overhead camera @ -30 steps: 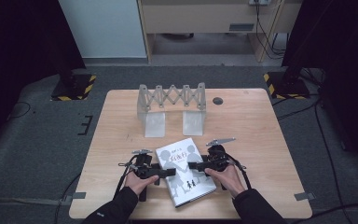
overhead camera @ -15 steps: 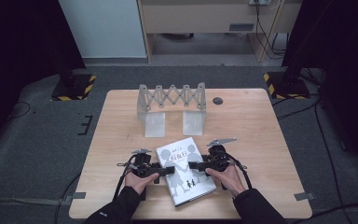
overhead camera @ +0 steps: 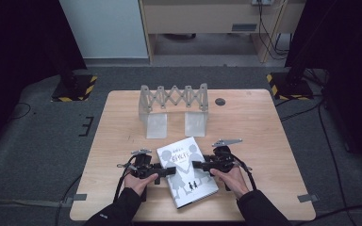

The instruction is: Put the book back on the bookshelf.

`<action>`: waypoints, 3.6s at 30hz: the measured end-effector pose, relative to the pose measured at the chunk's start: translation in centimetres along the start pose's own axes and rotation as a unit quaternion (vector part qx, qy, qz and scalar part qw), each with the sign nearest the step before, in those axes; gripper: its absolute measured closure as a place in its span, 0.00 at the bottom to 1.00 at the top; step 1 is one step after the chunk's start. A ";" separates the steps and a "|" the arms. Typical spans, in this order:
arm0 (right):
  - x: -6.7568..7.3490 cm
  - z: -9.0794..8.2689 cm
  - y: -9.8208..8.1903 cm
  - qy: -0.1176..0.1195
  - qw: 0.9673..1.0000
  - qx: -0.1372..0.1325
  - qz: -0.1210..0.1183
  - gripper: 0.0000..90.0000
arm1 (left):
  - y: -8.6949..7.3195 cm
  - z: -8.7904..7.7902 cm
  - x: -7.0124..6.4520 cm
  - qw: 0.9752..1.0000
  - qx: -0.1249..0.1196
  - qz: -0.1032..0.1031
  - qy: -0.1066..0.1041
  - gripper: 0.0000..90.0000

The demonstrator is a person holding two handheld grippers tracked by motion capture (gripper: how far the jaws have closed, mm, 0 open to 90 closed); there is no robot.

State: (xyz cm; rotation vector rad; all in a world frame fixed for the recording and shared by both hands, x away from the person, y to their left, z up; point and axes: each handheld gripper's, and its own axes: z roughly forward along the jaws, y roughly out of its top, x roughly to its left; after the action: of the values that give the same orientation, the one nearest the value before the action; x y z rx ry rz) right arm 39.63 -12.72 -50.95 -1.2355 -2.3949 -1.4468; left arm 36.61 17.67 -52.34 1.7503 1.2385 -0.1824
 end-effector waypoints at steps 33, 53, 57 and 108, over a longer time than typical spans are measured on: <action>0.7 -1.8 1.1 0.004 0.996 -0.083 -0.044 0.54 | 2.0 -2.0 -2.1 0.995 -0.076 0.062 -0.014 0.36; 0.7 -1.9 1.1 0.008 0.995 -0.093 -0.046 0.54 | 2.0 -2.2 -2.3 0.994 -0.086 0.059 -0.020 0.39; 0.7 -2.0 1.1 0.007 0.994 -0.095 -0.051 0.54 | 2.0 -2.2 -2.4 0.994 -0.087 0.061 -0.020 0.39; 0.9 -2.3 1.1 0.010 0.994 -0.095 -0.062 0.48 | 2.1 -1.6 -3.3 0.992 -0.096 0.082 -0.015 0.36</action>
State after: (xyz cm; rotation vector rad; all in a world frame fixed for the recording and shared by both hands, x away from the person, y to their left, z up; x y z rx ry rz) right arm 39.05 -13.66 -48.50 -1.1179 -2.4064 -1.7496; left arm 36.05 16.63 -48.26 1.6670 1.0481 0.0066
